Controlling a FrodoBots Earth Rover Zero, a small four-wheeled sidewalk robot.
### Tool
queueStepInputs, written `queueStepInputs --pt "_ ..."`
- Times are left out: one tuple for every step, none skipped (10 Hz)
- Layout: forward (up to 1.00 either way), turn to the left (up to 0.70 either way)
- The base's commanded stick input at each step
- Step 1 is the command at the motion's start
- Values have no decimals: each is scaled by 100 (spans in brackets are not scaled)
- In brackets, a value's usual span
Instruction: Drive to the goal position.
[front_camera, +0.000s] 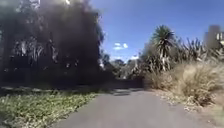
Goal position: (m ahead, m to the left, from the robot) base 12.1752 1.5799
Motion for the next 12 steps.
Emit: queueStepInputs --pt "100 0" --pt "100 0" --pt "100 0" --pt "100 0" --pt "100 0" --pt "100 0" --pt "100 0" --pt "100 0" --pt "100 0" --pt "100 0" --pt "100 0" --pt "100 0"
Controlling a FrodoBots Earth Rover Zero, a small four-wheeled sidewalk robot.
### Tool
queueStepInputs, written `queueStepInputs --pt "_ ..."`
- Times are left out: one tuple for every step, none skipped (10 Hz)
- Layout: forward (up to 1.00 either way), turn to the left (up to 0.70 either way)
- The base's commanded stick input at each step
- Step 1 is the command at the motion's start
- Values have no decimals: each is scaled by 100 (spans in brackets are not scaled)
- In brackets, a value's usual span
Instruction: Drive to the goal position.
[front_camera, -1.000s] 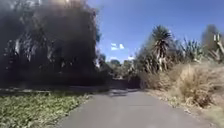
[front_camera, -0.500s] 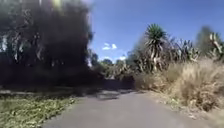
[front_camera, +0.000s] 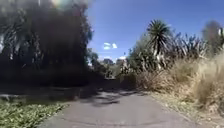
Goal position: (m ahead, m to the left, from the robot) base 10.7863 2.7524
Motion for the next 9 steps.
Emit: queueStepInputs --pt "100 0" --pt "100 0" --pt "100 9" --pt "100 24" --pt "100 39" --pt "100 27" --pt "100 13" --pt "100 0" --pt "100 0"
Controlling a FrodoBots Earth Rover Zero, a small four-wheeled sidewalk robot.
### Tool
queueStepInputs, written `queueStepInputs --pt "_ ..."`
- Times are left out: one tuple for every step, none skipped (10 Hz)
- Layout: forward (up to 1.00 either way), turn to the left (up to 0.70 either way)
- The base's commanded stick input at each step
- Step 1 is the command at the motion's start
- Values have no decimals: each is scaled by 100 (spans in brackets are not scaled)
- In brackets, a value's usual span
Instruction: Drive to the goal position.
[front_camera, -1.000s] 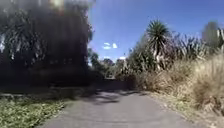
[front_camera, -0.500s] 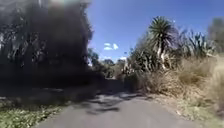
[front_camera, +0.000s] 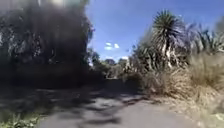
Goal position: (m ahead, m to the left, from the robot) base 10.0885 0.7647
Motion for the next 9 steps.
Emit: queueStepInputs --pt "100 0" --pt "100 0" --pt "100 0" --pt "100 0" --pt "100 0" --pt "100 0" --pt "100 0" --pt "100 0" --pt "100 0"
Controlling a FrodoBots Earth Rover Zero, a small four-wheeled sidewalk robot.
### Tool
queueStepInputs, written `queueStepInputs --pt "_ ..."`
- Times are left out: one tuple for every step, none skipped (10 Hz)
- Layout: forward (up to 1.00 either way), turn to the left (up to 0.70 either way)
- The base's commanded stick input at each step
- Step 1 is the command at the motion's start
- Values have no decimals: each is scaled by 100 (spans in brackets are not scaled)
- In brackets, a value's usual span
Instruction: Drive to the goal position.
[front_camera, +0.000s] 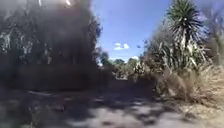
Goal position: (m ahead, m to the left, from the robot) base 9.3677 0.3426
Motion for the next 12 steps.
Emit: queueStepInputs --pt "100 0" --pt "100 0" --pt "100 0" --pt "100 0" --pt "100 -14" --pt "100 -27" --pt "100 -39" --pt "100 -27" --pt "100 -14" --pt "100 0" --pt "100 0" --pt "100 0"
